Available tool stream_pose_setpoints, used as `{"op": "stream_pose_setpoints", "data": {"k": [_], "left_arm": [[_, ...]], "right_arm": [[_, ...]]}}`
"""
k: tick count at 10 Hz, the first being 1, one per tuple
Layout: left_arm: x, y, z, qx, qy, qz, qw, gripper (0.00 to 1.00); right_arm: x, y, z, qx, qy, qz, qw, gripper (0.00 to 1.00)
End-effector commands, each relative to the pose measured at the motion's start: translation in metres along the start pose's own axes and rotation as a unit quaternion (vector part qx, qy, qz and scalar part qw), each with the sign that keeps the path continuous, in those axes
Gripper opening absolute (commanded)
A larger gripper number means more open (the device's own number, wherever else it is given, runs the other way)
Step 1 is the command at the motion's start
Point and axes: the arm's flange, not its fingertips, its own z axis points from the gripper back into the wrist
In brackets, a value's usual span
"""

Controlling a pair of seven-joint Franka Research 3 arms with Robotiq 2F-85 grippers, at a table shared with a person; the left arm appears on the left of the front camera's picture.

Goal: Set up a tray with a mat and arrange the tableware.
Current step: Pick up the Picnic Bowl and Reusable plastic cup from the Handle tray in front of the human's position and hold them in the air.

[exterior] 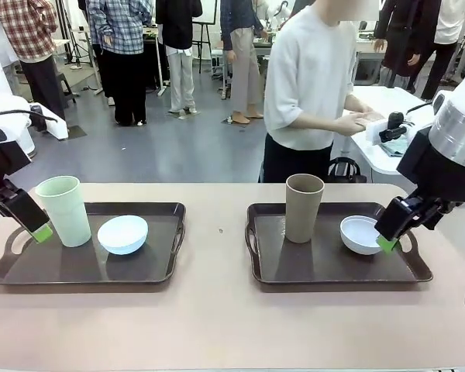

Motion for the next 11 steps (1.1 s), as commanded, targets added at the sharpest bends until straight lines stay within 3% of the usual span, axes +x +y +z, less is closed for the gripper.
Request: {"op": "stream_pose_setpoints", "data": {"k": [1,3,5,7,10,11], "left_arm": [[-0.017,0.026,0.010,-0.041,-0.023,0.032,0.998,1.00],[-0.042,0.075,0.023,-0.126,-0.071,0.087,0.986,1.00],[-0.062,0.111,0.032,-0.239,-0.125,0.128,0.954,1.00],[-0.093,0.150,0.036,-0.325,-0.165,0.170,0.916,1.00],[-0.147,0.207,0.035,-0.363,-0.238,0.266,0.861,1.00],[-0.164,0.219,0.031,-0.364,-0.244,0.290,0.851,1.00]], "right_arm": [[-0.008,-0.050,0.010,0.079,0.013,-0.040,0.996,1.00],[-0.036,-0.124,0.031,0.218,-0.013,-0.121,0.968,1.00],[-0.061,-0.187,0.037,0.362,-0.075,-0.213,0.904,1.00],[-0.097,-0.232,0.045,0.438,-0.133,-0.263,0.850,1.00],[-0.152,-0.283,0.032,0.507,-0.179,-0.344,0.770,1.00],[-0.166,-0.294,0.025,0.512,-0.178,-0.352,0.763,1.00]]}}
